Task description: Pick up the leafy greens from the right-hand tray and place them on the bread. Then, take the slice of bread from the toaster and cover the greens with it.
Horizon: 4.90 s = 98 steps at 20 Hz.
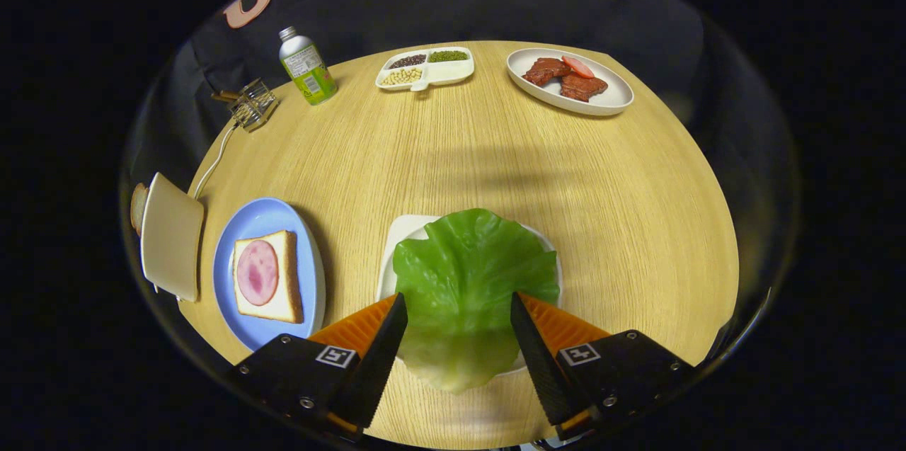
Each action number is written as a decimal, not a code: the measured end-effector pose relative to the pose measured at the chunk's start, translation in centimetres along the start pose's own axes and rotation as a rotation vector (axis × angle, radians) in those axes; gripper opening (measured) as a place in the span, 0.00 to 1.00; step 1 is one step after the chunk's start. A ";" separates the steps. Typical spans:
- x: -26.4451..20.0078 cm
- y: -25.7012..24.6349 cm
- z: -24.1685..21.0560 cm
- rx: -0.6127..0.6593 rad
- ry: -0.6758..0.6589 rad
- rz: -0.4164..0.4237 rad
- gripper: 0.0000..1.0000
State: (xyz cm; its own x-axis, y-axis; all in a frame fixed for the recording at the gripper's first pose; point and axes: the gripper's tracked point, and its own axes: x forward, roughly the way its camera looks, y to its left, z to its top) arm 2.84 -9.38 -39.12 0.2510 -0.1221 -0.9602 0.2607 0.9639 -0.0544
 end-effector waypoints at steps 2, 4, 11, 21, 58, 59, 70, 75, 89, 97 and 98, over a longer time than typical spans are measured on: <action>0.5 -0.2 -0.1 -0.003 0.006 -0.020 0.88; 0.6 -0.2 -0.3 -0.012 0.003 -0.035 0.87; 0.8 -0.9 -0.2 -0.016 -0.017 -0.074 0.76; 0.1 -0.8 0.0 0.172 -0.058 0.074 0.05; -3.1 20.1 1.2 -0.150 -0.123 0.269 0.06; -2.9 20.3 1.1 -0.149 -0.117 0.264 0.06; -4.0 22.6 1.7 -0.130 -0.133 0.265 0.34; -7.8 24.8 3.5 -0.181 -0.182 0.279 0.56; -17.0 36.7 6.5 -0.294 -0.205 0.380 0.86; -19.2 45.2 5.8 -0.383 -0.193 0.429 0.87; -19.4 46.3 5.7 -0.389 -0.182 0.441 0.87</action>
State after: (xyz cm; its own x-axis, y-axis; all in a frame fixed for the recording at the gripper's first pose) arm 15.36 36.27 -21.50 0.4220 0.3024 -0.8547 -0.2545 0.9443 0.2085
